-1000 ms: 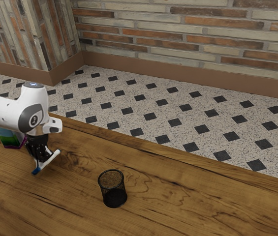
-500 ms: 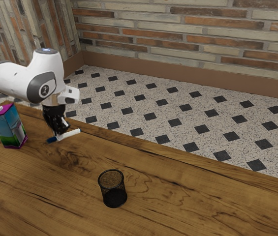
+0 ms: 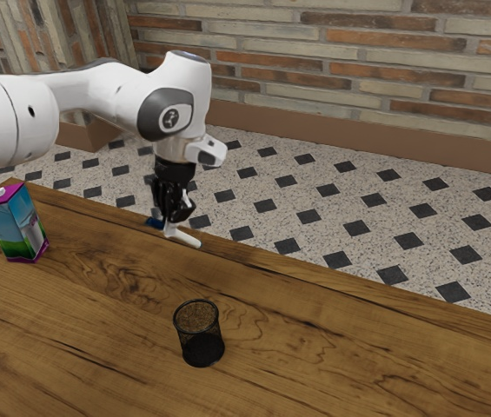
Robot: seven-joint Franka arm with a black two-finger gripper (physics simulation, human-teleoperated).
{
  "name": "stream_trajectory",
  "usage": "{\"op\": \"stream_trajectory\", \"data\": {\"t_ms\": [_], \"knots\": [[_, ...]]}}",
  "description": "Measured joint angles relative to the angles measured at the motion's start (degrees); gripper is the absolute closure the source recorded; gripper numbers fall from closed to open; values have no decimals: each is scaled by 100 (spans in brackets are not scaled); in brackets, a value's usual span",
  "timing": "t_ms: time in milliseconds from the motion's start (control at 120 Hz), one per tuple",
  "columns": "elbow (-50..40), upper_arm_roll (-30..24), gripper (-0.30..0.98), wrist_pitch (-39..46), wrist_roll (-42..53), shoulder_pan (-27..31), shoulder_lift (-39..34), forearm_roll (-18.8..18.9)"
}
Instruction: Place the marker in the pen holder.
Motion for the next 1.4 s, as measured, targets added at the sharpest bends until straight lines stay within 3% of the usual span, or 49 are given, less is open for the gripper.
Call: {"op": "stream_trajectory", "data": {"t_ms": [317, 633, 1400], "knots": [[505, -106, 79, -1424, -3, -387, 121, -185], [770, -153, 79, -2278, -261, -789, 291, -357], [831, -230, 79, -2334, -699, -945, 969, -512]]}}
